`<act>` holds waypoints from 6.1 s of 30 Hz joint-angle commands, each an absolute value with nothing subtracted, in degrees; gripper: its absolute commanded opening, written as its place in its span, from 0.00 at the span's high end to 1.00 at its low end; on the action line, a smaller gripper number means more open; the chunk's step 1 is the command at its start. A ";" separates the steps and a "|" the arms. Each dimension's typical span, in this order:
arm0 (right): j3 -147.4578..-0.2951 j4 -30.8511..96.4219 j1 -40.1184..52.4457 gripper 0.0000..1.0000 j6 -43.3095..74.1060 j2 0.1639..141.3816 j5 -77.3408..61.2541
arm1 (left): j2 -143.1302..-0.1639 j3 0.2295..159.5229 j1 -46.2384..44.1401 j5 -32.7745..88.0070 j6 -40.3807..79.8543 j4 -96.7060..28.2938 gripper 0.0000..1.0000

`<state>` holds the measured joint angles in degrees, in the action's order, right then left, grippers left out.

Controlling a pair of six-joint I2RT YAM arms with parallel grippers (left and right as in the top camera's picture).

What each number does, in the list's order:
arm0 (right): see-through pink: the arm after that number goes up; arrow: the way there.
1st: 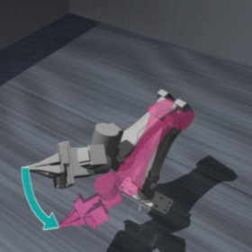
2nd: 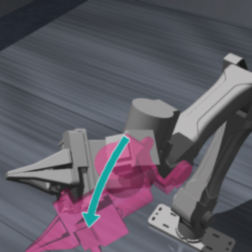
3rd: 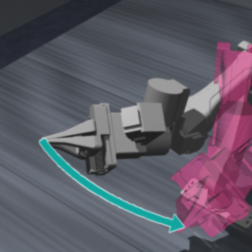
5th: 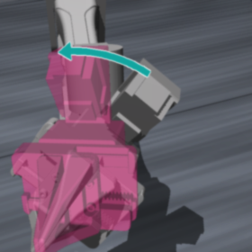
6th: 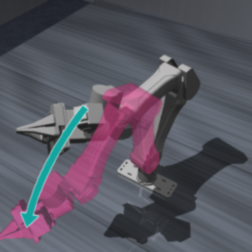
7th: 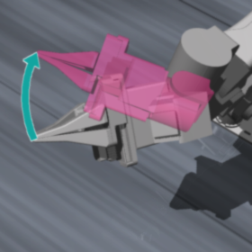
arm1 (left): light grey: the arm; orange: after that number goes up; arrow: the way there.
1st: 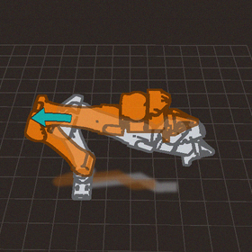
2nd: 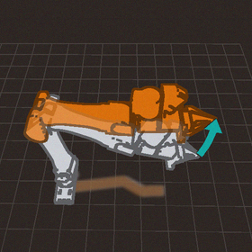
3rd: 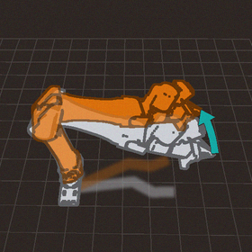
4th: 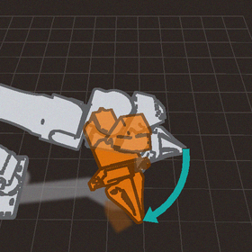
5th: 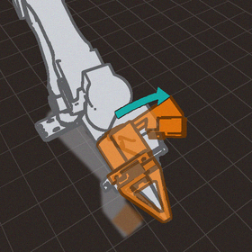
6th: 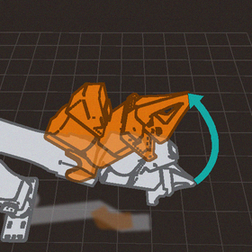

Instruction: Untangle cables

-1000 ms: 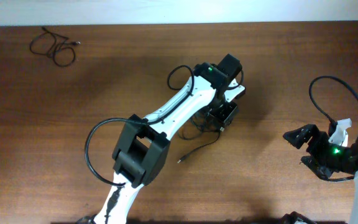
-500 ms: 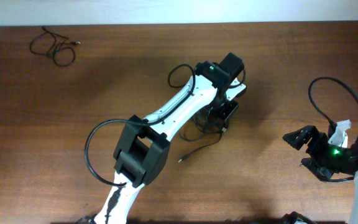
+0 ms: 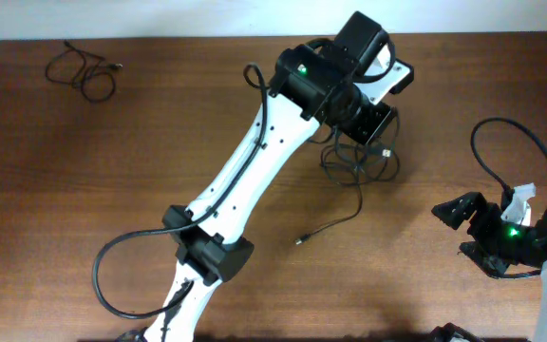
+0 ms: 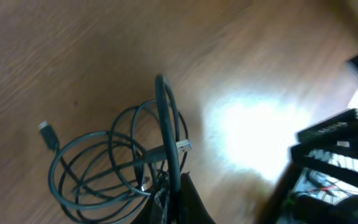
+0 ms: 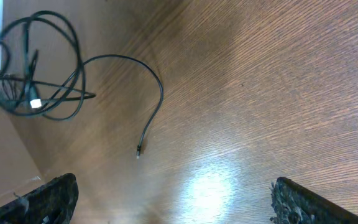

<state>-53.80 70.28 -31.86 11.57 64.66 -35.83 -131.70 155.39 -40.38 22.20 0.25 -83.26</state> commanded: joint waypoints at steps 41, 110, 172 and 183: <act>-54.76 66.63 -32.23 0.95 10.96 67.35 -29.61 | -131.46 157.97 -23.42 50.11 0.86 -89.41 1.00; -54.76 53.15 -8.69 0.96 23.46 88.44 -15.20 | -131.17 157.99 -15.18 75.72 6.74 -92.79 1.00; -58.54 50.11 -13.56 0.02 1.74 76.75 -65.84 | -124.14 157.99 -33.23 61.58 5.28 -96.66 1.00; -58.54 43.20 -9.02 0.60 3.88 76.75 -65.28 | -124.11 157.99 -33.17 66.54 5.30 -96.62 1.00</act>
